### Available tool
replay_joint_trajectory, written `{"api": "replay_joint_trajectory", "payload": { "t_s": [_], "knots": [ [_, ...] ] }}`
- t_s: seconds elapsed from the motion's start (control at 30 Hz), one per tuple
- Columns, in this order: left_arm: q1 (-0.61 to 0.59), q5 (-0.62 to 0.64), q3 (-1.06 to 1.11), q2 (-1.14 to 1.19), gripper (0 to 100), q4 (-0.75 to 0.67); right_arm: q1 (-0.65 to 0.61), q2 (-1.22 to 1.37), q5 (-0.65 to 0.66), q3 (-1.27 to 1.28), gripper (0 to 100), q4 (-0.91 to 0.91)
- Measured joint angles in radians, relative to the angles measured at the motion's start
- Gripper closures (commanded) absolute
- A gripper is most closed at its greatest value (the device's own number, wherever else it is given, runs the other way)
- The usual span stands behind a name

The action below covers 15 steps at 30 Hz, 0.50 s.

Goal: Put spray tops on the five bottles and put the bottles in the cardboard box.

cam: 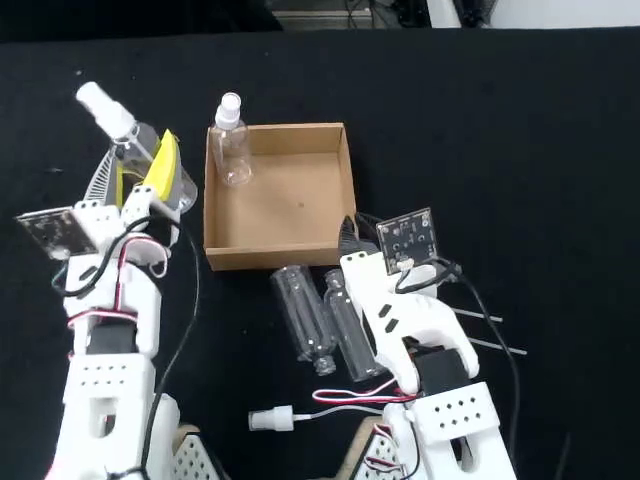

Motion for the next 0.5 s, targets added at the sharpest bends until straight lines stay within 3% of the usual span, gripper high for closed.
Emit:
{"api": "replay_joint_trajectory", "payload": {
  "t_s": [0.23,0.5],
  "knots": [
    [0.068,0.0,0.077,0.163,97,-0.302,0.0,0.0,0.0,0.0,98.3,0.0],
    [0.144,0.0,0.087,0.341,97,-0.453,0.0,-0.008,0.0,0.0,98.3,0.0]
  ]
}}
